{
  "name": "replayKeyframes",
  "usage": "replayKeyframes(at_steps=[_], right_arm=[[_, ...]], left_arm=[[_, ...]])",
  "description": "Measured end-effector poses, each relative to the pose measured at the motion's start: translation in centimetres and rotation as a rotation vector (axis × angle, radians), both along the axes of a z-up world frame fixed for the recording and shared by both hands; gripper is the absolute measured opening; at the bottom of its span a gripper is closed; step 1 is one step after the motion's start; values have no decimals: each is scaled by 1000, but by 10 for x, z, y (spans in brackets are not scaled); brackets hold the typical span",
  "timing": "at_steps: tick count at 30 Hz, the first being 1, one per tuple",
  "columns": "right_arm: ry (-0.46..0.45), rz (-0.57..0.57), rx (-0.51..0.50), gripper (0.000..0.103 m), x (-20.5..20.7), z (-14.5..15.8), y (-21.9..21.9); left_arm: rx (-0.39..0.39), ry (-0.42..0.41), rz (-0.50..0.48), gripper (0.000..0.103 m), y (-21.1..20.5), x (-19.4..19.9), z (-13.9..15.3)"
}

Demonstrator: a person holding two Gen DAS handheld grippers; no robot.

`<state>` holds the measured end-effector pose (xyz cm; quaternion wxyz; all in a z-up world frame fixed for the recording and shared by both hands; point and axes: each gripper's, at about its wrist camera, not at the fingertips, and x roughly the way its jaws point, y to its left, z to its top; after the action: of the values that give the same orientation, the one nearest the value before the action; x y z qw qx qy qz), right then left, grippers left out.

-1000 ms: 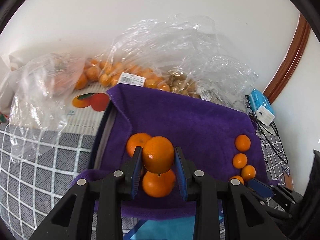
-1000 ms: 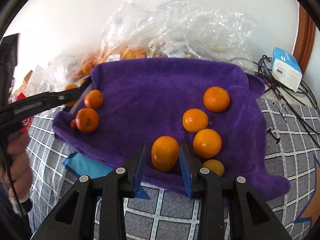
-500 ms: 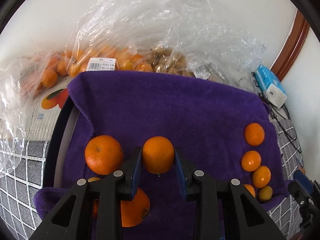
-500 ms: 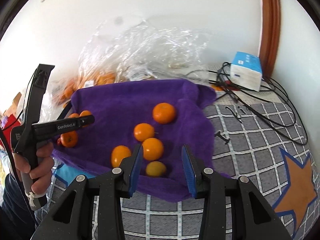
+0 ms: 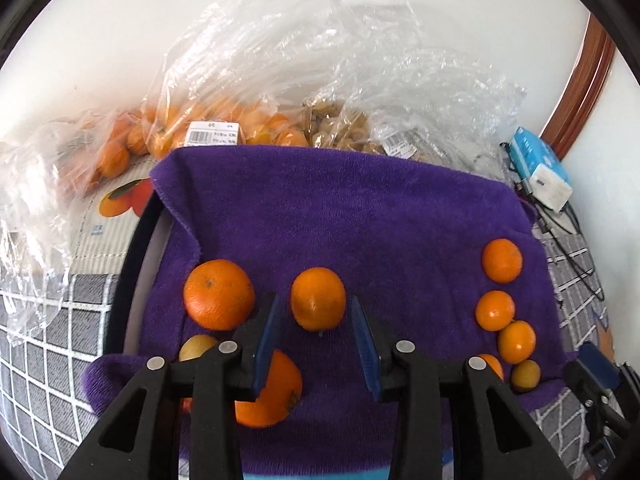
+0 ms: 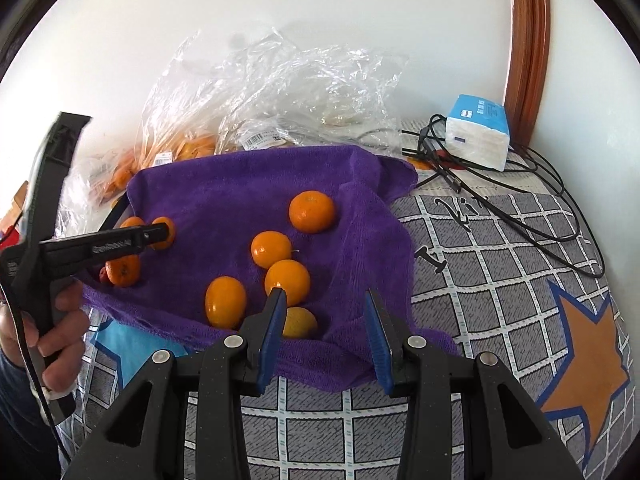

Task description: Organize fruits

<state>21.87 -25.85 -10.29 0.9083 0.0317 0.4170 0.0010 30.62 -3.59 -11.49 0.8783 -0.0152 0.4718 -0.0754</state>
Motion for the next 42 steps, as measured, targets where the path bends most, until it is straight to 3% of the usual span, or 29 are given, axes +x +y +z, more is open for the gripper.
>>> replayKeyframes(at_steps=[2, 6, 9, 21, 22, 25, 29, 34, 38, 42], right_arm=[[-1, -9, 3, 40, -5, 3, 3], [-19, -32, -12, 40, -19, 16, 11], [-33, -51, -22, 46, -32, 28, 17], [-53, -29, -70, 54, -102, 61, 45], [-60, -33, -80, 55, -109, 63, 47], [-90, -25, -71, 80, -128, 68, 52], [-164, -17, -102, 90, -154, 76, 58], [-186, -15, -87, 96, -173, 82, 55], [-188, -21, -27, 96, -182, 85, 45], [-218, -12, -48, 96, -189, 93, 44]], left_arm=[[-3, -31, -4, 44, 6, -12, 10], [25, -64, -36, 45, 16, -42, 28], [45, -110, -26, 50, 29, -70, 41], [3, -233, 55, 70, 63, -177, 74], [2, -240, 59, 72, 64, -184, 75], [-14, -266, 67, 77, 67, -207, 80], [-10, -287, 48, 81, 62, -228, 86], [-6, -315, 56, 89, 60, -248, 91], [3, -326, 66, 90, 59, -258, 94], [22, -344, 79, 91, 58, -265, 96]])
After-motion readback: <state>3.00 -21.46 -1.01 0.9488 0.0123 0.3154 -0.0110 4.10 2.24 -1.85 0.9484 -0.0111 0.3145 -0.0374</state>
